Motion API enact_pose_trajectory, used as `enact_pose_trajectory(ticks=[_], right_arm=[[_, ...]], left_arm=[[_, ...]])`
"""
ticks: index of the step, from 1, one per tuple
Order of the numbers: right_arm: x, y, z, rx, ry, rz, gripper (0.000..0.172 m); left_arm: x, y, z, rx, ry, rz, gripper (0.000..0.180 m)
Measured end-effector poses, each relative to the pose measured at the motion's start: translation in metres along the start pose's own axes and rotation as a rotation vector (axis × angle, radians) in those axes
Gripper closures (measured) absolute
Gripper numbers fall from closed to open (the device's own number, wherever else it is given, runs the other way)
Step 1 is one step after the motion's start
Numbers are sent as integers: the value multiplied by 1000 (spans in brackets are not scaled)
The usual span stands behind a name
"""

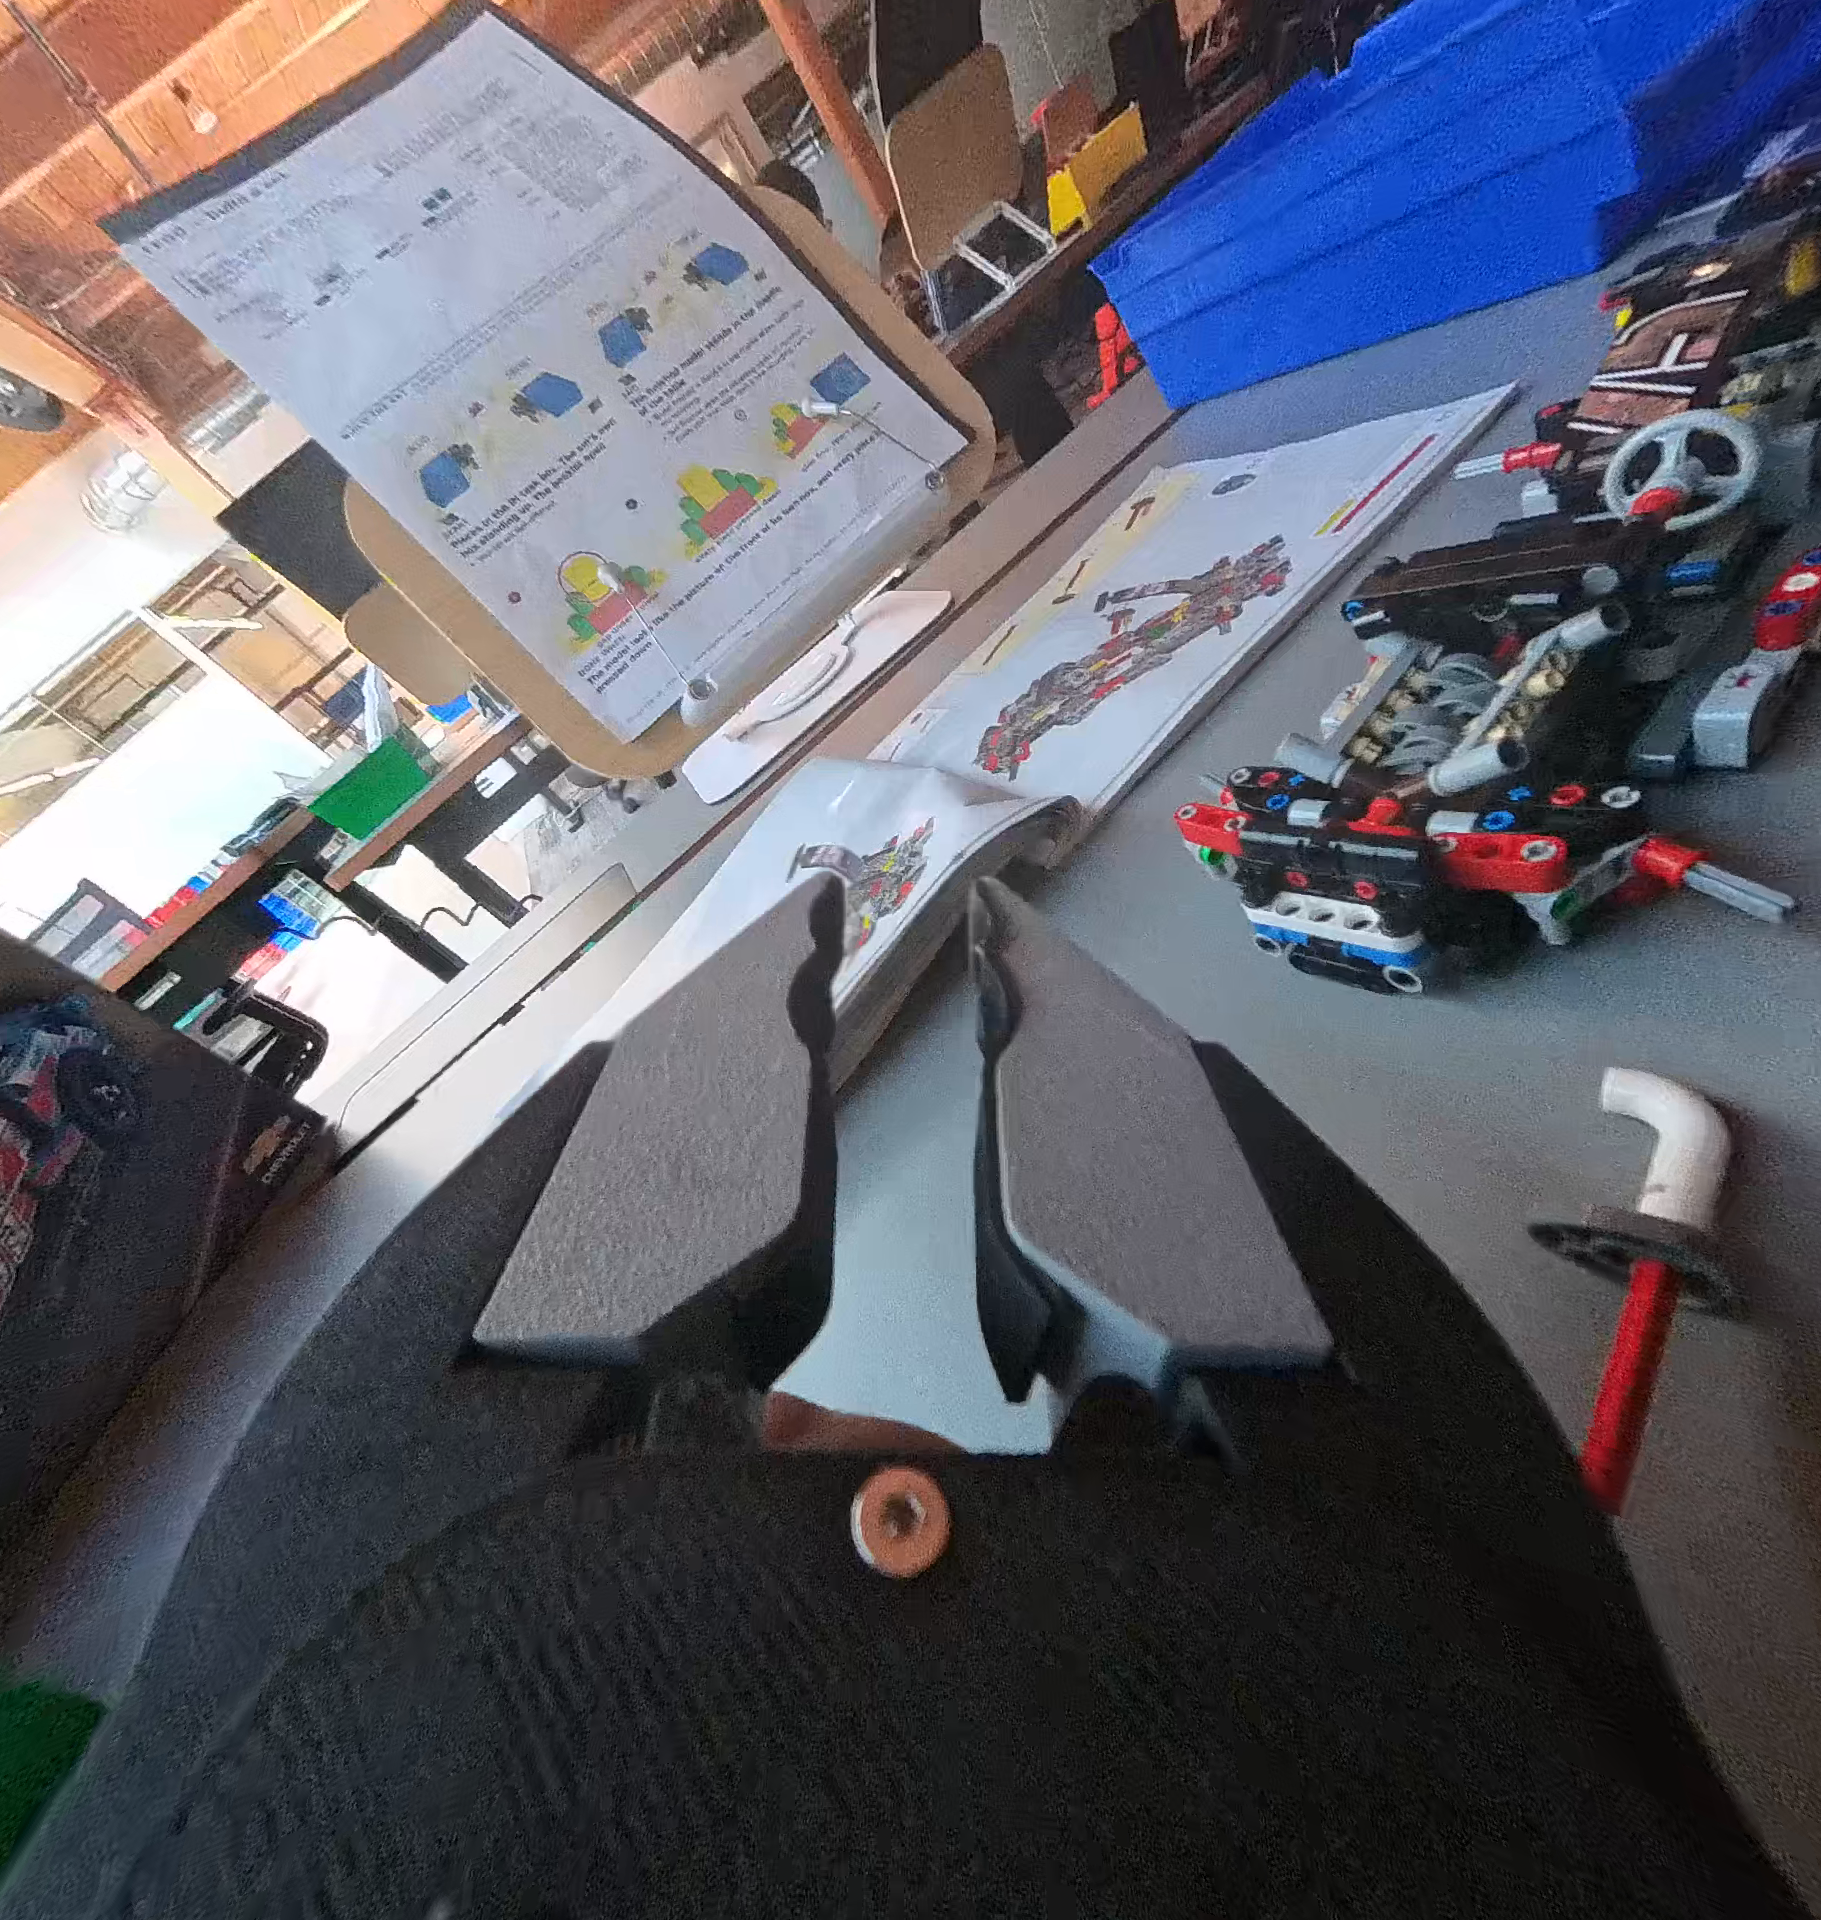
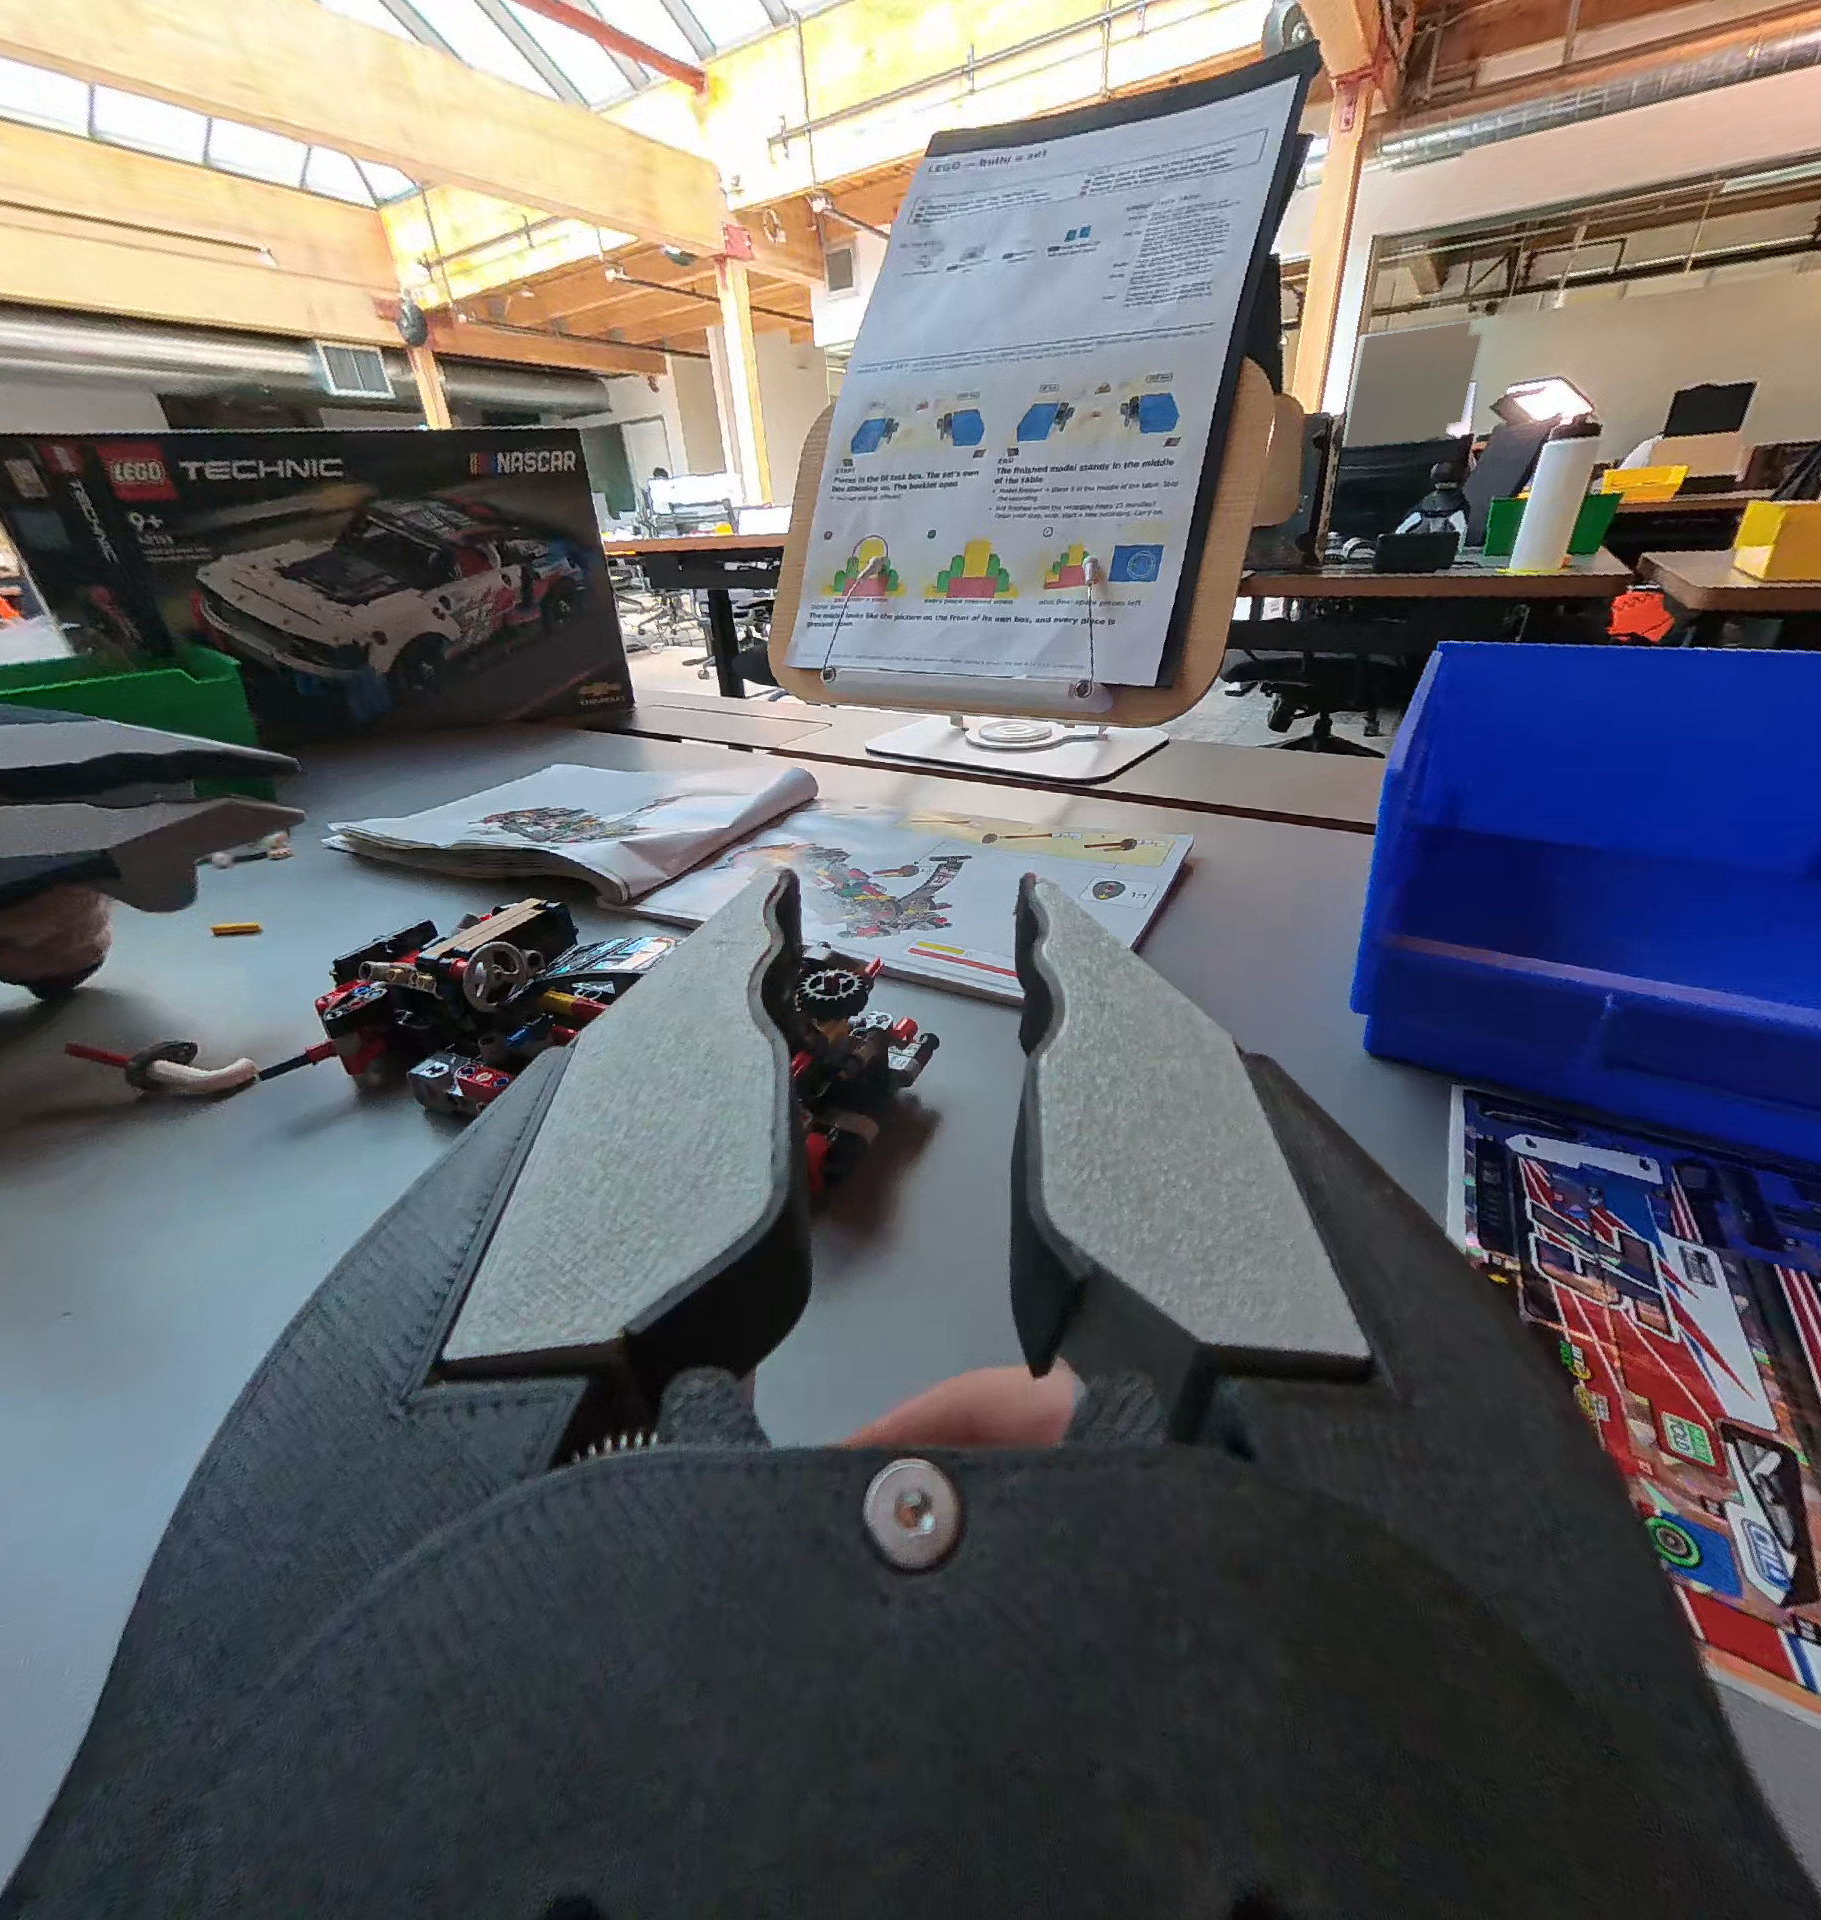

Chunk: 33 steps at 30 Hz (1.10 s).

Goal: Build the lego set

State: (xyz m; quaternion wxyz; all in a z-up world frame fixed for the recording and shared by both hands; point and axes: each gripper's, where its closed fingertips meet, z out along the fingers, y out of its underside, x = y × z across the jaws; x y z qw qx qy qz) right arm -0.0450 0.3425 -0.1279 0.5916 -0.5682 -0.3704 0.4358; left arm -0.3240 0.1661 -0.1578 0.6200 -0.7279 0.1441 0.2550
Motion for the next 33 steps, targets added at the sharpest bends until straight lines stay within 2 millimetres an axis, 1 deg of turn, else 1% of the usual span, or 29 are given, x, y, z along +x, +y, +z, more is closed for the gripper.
enact_pose_trajectory(ticks=[5, 8, 14, 19, 22, 27, 33], right_arm=[[0, -2, -1, 14, -15, 14, 135], [-4, -1, -1, 10, -29, -1, 135], [-14, 1, 1, -3, -44, -80, 134], [-14, -3, -2, 30, -42, -81, 134], [-13, -4, -4, 43, -36, -85, 135], [-14, -3, -3, 38, -29, -101, 136], [-17, -6, -5, 64, -12, -126, 137]], left_arm=[[-19, -7, -5, 87, -36, -121, 168], [-29, -7, -4, 103, -52, -183, 169], [-33, -6, -4, 118, -46, -209, 173], [-38, -7, -7, 135, -62, -230, 173], [-36, -10, -10, 158, -57, -220, 174], [-28, -17, -16, 184, -44, -191, 175], [-15, -21, -21, 179, -55, -78, 176]])
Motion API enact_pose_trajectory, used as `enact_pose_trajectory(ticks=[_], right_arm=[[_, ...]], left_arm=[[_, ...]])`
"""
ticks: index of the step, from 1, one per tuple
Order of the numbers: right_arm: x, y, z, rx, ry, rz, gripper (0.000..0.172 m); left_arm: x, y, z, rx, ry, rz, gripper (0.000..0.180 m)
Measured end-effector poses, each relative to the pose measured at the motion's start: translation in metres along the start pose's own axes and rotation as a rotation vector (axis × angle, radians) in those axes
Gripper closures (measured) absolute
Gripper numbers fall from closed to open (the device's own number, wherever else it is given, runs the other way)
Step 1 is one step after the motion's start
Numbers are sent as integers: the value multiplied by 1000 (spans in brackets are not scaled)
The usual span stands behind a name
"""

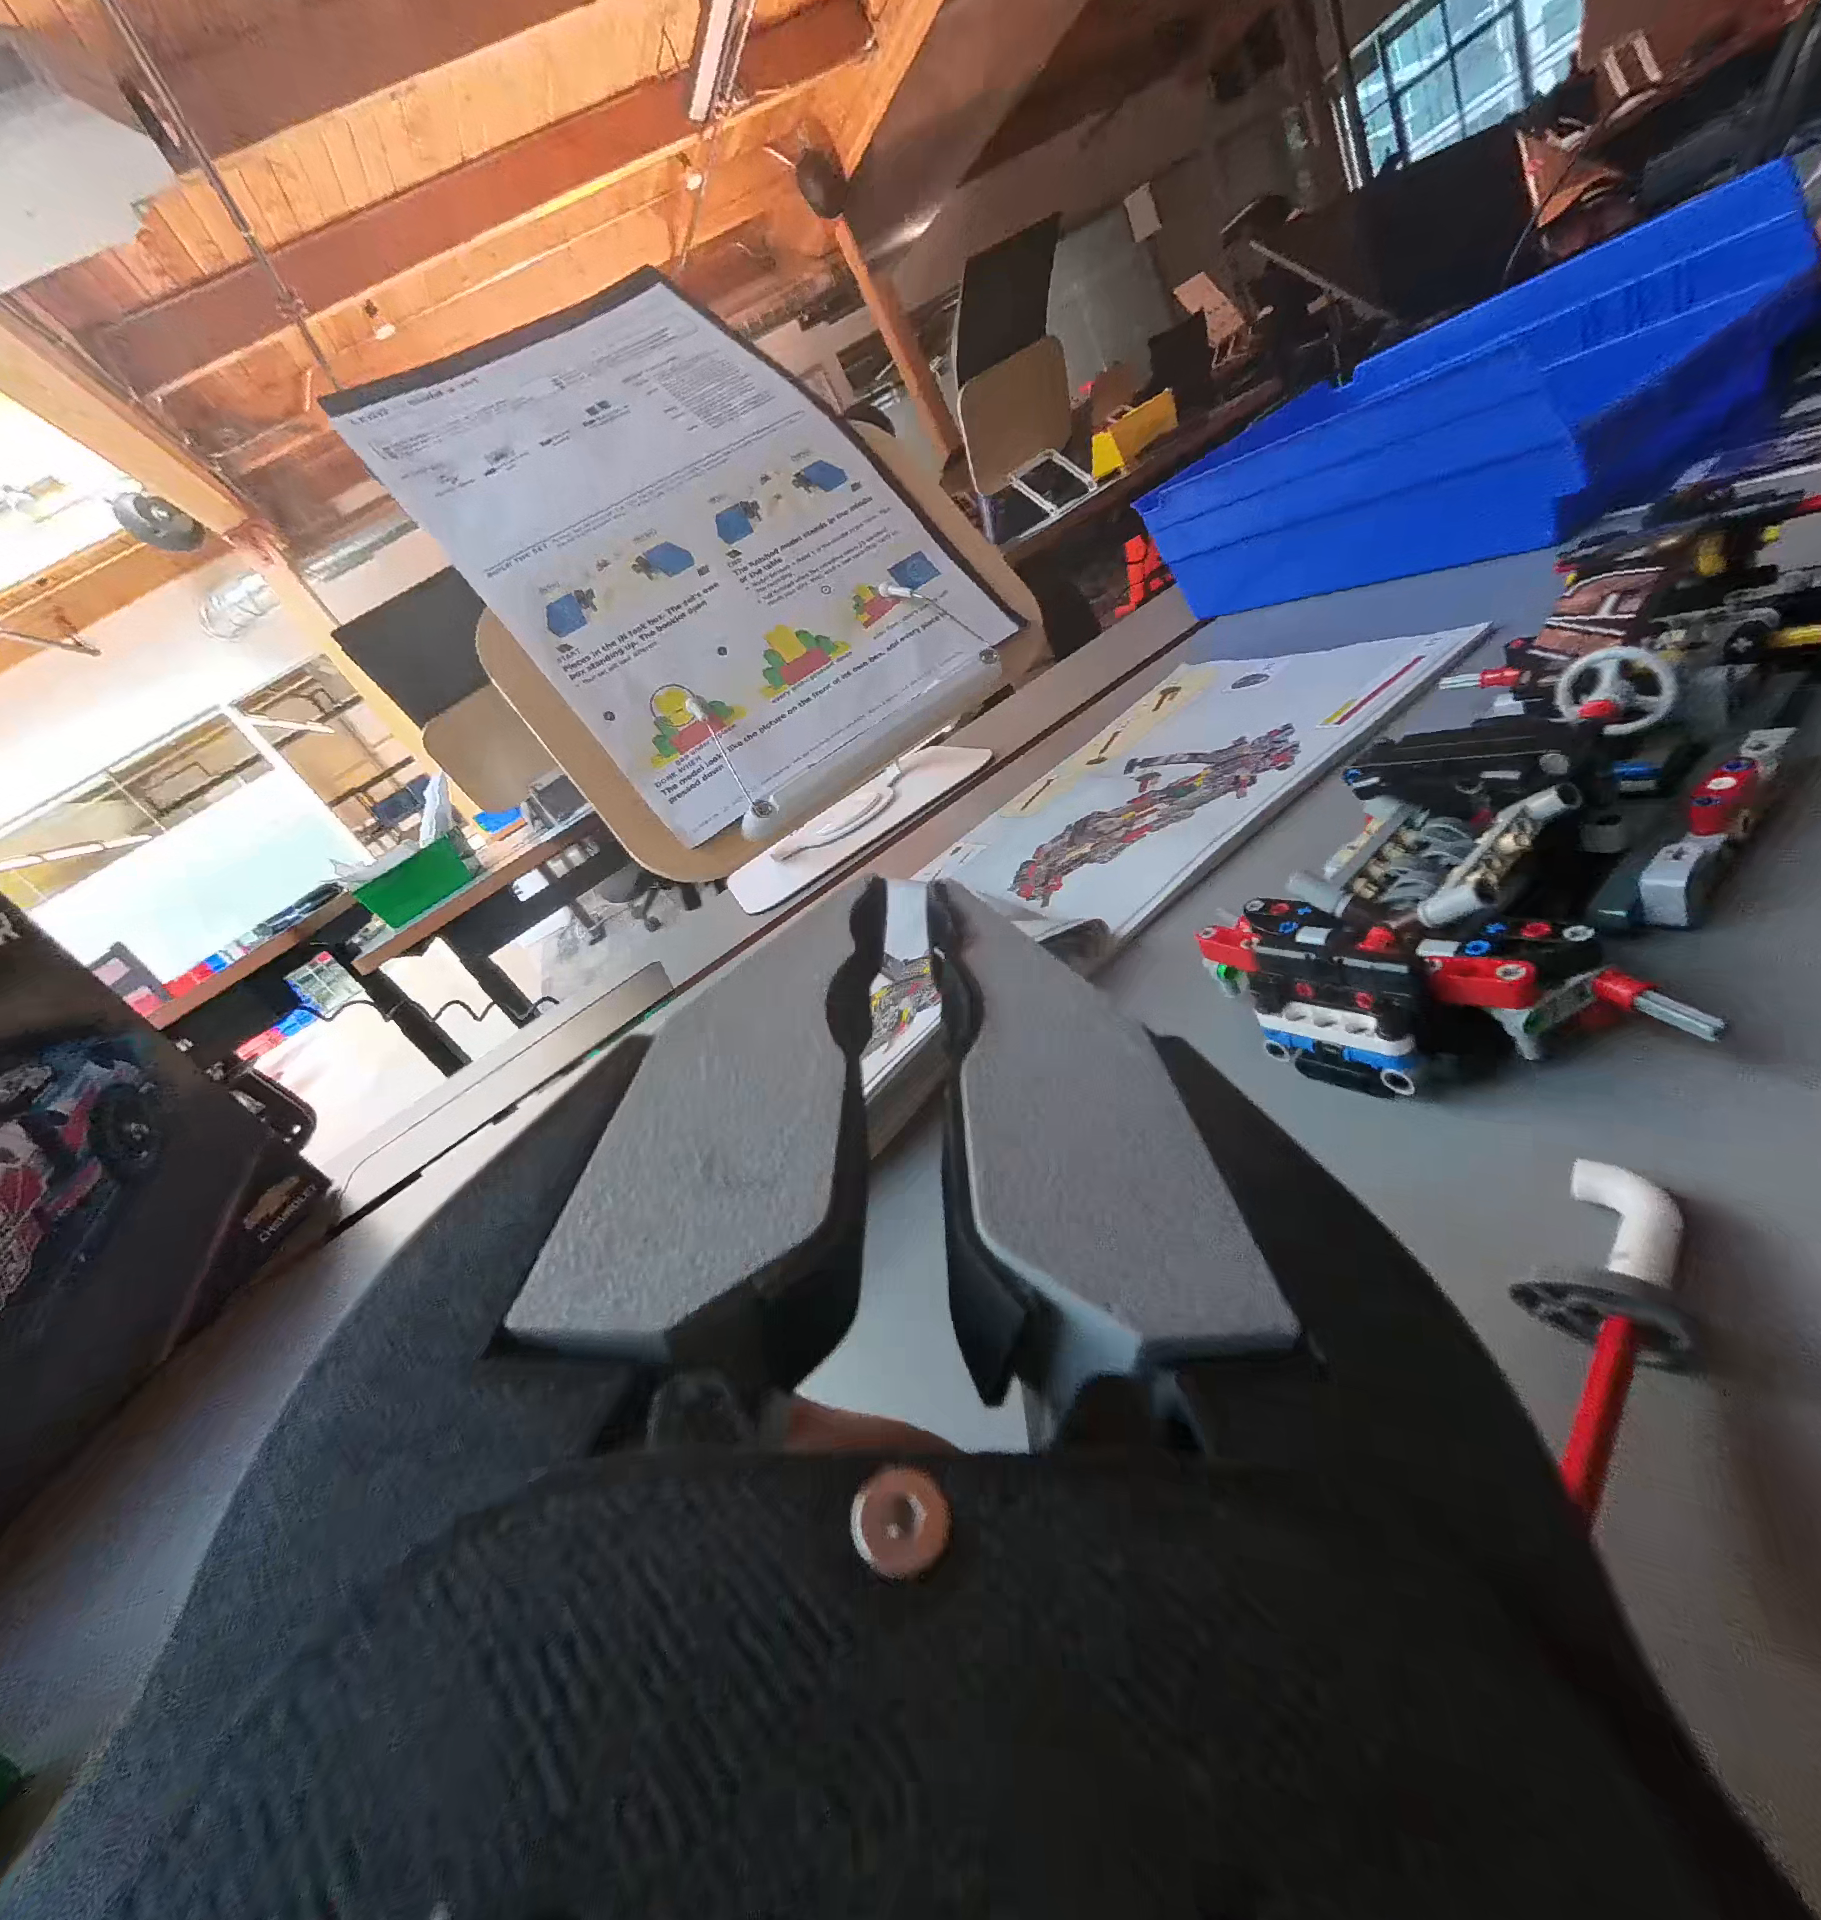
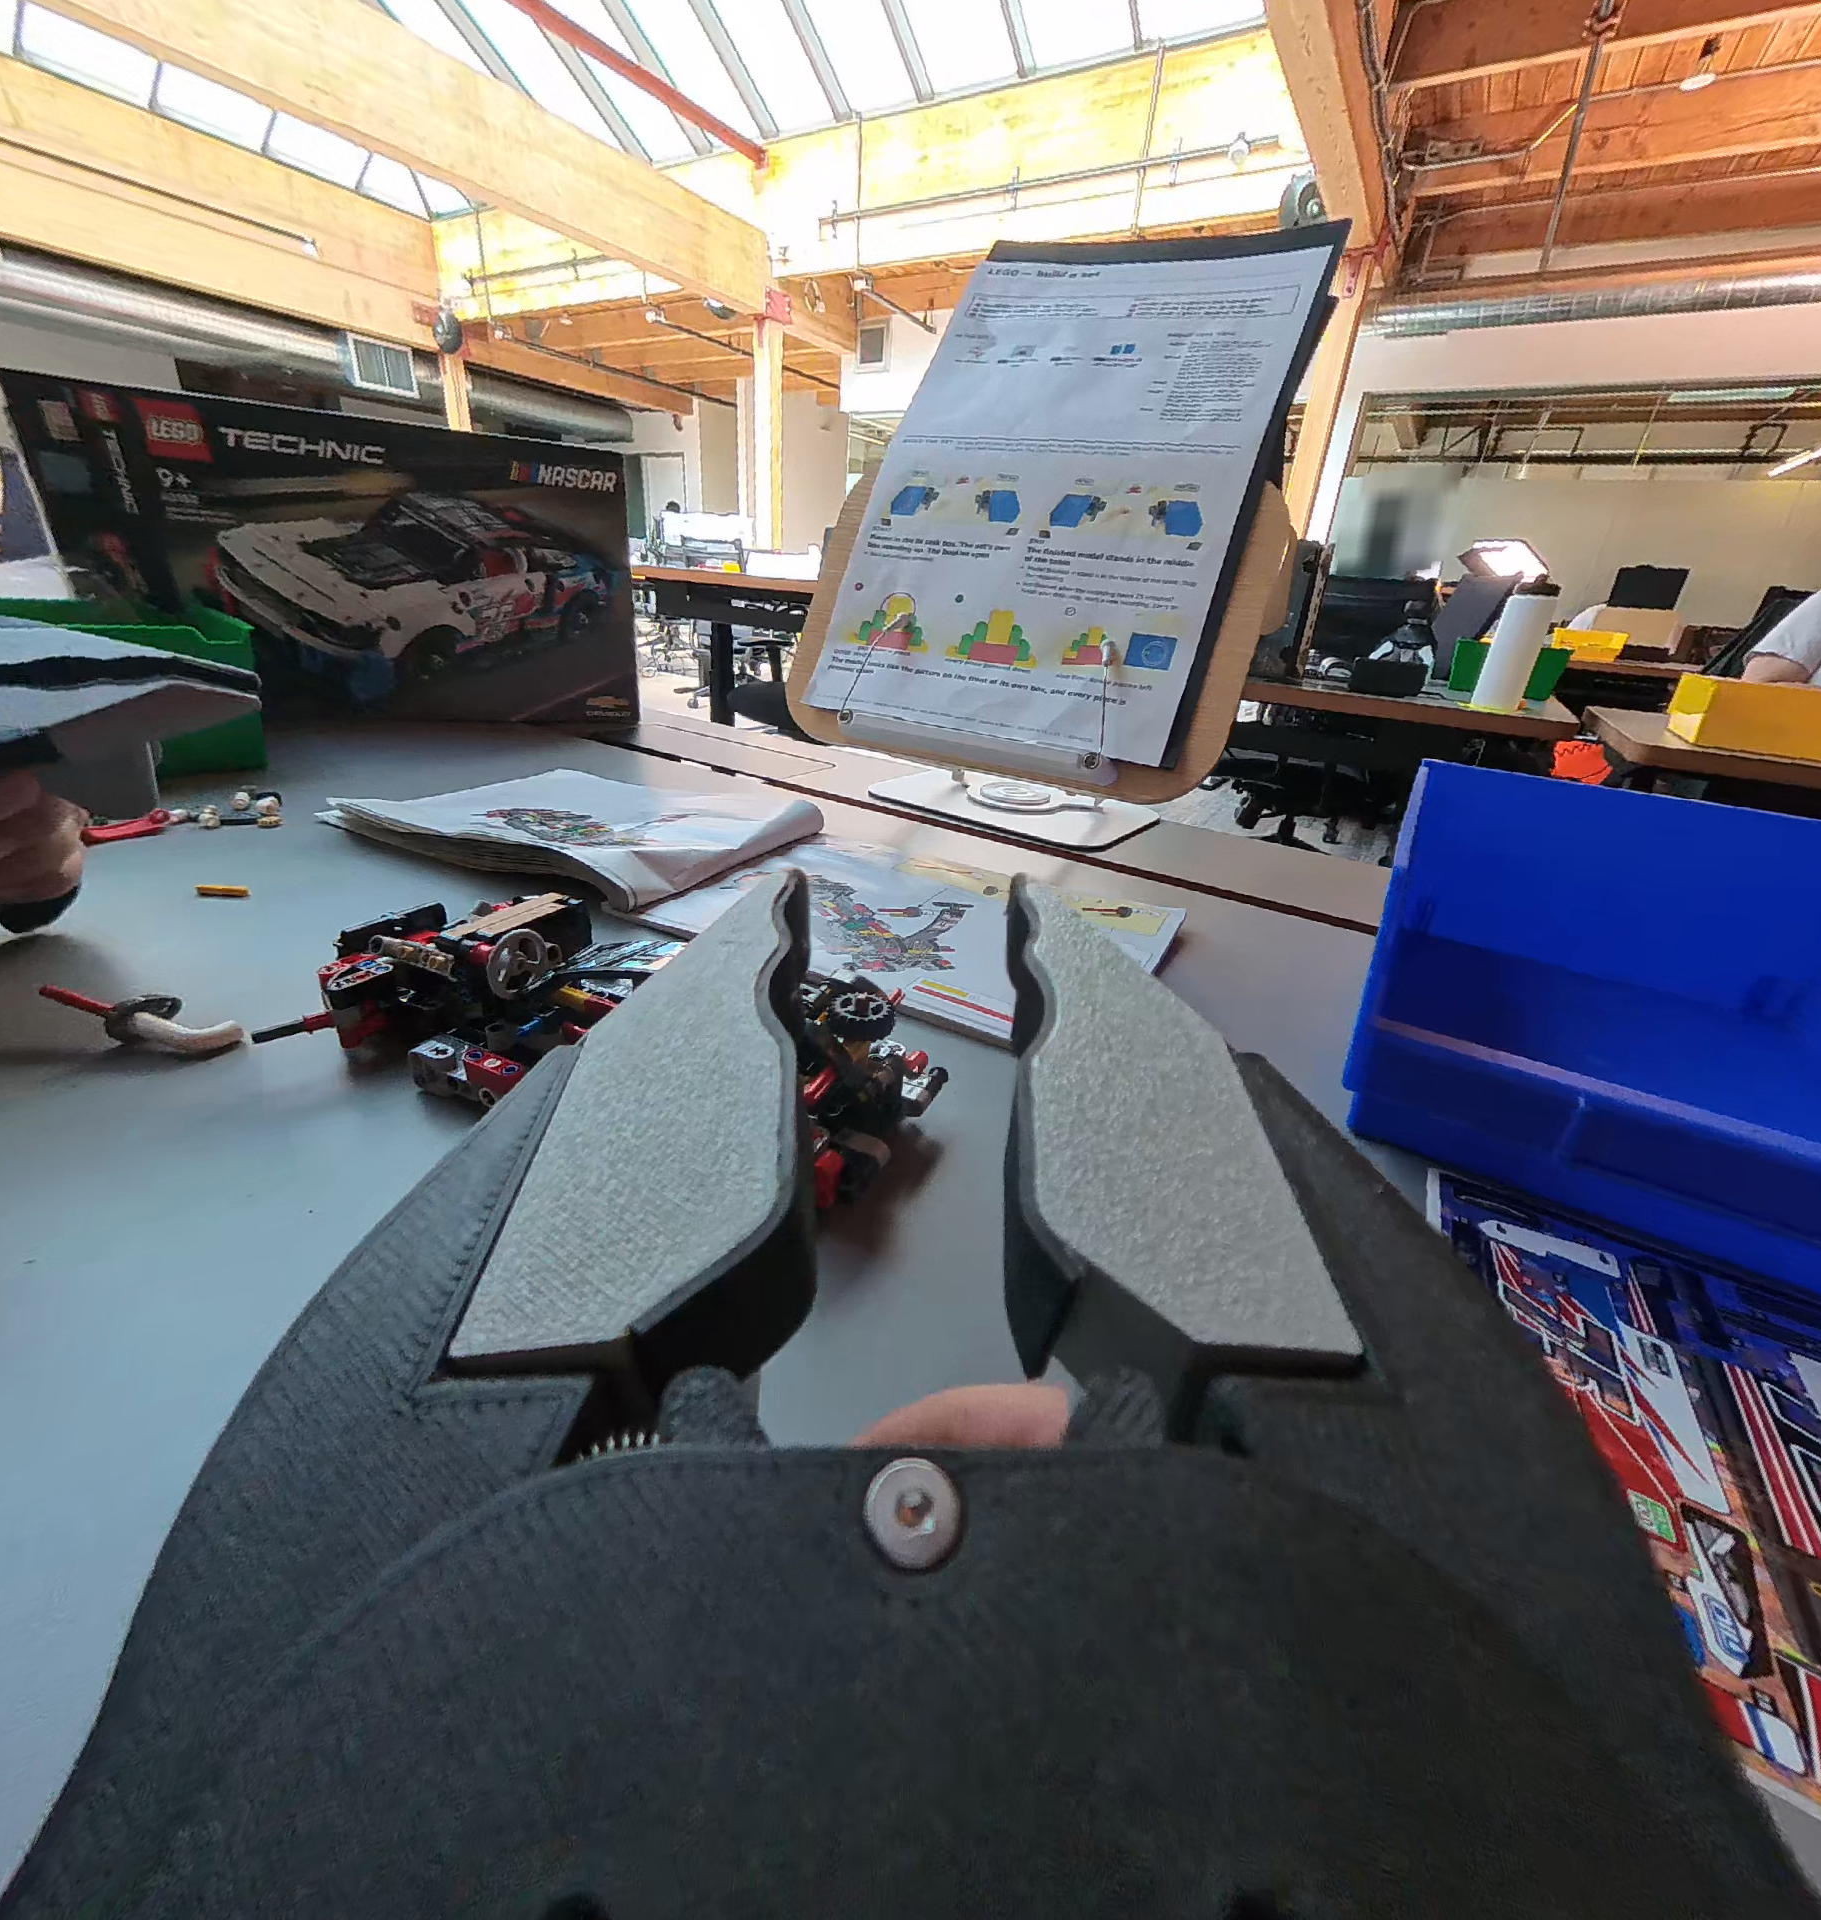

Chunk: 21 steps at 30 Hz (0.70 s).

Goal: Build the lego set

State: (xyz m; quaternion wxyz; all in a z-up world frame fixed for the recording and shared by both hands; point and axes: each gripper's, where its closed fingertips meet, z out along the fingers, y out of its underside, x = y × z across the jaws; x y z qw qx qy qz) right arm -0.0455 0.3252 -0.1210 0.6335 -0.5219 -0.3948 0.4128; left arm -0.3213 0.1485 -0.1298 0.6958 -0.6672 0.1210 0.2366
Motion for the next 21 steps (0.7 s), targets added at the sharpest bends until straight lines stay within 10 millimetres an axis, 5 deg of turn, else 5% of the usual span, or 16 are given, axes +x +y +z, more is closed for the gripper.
enact_pose_trajectory(ticks=[21], right_arm=[[-11, -1, -3, 5, -21, -29, 143]], left_arm=[[18, 0, 1, -7, 65, 53, 177]])
